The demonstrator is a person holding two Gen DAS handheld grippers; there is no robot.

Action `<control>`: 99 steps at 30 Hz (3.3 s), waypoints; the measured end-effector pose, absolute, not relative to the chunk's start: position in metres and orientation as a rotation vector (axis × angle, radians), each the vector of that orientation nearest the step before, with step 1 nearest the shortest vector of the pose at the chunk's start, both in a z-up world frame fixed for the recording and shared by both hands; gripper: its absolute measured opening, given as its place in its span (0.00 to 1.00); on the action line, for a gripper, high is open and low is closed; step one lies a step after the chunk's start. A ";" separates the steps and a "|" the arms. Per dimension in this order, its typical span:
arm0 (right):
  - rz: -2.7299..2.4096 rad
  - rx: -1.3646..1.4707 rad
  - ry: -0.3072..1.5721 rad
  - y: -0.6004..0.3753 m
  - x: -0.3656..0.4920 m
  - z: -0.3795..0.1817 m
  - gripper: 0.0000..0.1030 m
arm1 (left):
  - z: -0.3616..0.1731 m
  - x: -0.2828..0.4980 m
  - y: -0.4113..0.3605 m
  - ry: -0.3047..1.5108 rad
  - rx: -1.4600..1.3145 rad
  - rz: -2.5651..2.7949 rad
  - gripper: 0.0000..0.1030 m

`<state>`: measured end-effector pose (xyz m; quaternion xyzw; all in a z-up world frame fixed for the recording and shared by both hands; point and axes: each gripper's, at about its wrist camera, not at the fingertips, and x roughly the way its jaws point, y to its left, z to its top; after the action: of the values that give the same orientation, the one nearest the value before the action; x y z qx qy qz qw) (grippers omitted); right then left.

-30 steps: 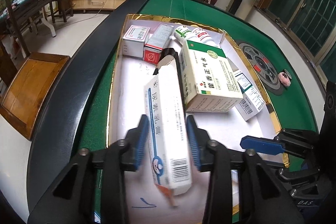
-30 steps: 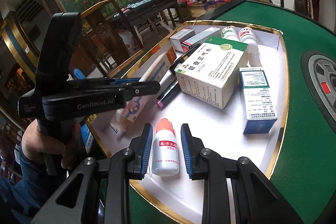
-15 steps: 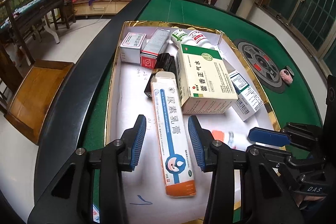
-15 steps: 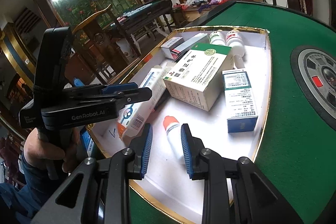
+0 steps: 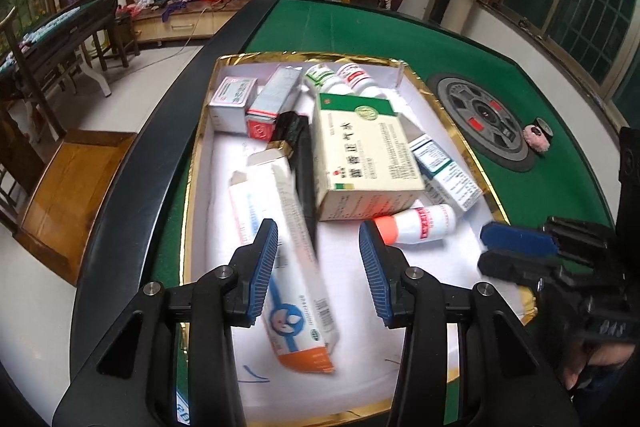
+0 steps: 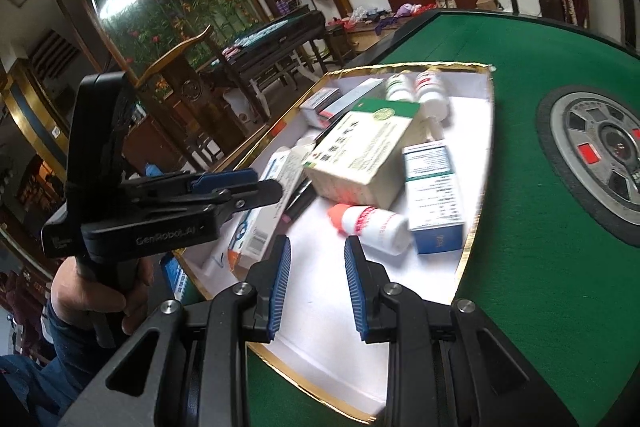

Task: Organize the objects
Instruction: 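Lower the bottle into the tray and open right gripper while left gripper releases the ointment box there, then move left gripper to the pink fluffy ring while right gripper moves toward the black tape roll, then grasp the pink fluffy ring with left gripper while right gripper approaches the tape roll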

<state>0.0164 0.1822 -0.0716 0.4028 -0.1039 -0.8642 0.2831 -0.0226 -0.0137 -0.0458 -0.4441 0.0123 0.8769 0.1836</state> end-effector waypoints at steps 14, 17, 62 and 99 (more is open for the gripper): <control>-2.611 0.981 -0.504 0.345 0.027 -0.051 0.28 | -0.013 -0.014 0.096 0.172 -1.179 2.279 0.41; -2.711 0.969 -0.595 0.398 0.036 -0.052 0.38 | -0.009 -0.013 0.133 0.198 -1.175 2.215 0.41; -2.852 0.996 -0.997 0.580 0.064 -0.070 0.45 | -0.070 -0.099 0.383 0.162 -1.362 2.000 0.27; -3.068 1.350 -0.270 0.530 -0.047 -0.098 0.51 | -0.091 -0.014 0.316 0.365 -1.089 2.039 0.30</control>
<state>-0.0474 0.5296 -0.0980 0.3990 -0.0797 -0.9068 -0.1101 -0.0137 0.3156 -0.0910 -0.4284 0.1436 0.8024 0.3900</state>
